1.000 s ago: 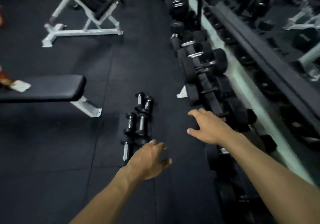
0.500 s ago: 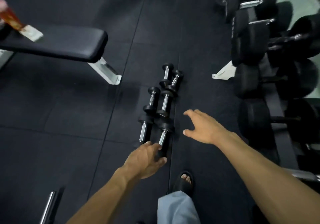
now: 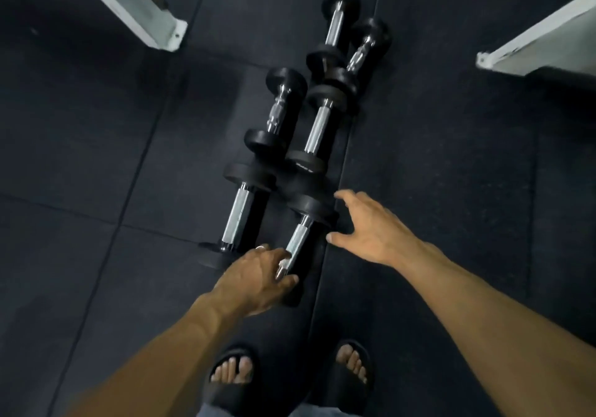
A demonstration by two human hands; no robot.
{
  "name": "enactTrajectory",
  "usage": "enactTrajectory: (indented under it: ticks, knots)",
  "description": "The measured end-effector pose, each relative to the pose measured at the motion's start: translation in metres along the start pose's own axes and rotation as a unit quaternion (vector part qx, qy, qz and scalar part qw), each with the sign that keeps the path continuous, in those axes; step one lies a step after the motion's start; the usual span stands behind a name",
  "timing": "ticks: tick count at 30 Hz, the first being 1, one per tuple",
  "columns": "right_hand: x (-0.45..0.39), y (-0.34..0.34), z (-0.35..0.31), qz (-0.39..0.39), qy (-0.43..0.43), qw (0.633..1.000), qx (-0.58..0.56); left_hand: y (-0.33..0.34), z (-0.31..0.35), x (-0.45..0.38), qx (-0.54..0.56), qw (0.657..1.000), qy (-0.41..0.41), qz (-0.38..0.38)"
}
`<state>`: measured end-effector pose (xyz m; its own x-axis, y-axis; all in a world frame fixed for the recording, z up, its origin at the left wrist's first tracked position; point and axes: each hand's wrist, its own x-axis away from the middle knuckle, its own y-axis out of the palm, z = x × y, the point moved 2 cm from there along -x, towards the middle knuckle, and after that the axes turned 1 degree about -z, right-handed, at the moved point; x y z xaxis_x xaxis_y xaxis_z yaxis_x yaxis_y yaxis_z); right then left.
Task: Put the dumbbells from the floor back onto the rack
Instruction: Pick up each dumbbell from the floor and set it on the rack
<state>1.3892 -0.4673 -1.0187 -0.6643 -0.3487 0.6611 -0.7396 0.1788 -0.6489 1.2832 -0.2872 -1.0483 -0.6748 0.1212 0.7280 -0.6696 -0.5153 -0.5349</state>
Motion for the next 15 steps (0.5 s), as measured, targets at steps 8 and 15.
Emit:
enactTrajectory:
  ticks: [8, 15]
  knots:
    - [-0.107, 0.081, 0.031, 0.018, -0.007, 0.999, -0.047, 0.065, -0.046, -0.109, 0.033, 0.999, -0.003, -0.017]
    - [-0.125, 0.109, 0.047, 0.118, -0.011, 0.983, -0.137, 0.090, -0.064, -0.135, 0.107, 0.994, -0.015, -0.033]
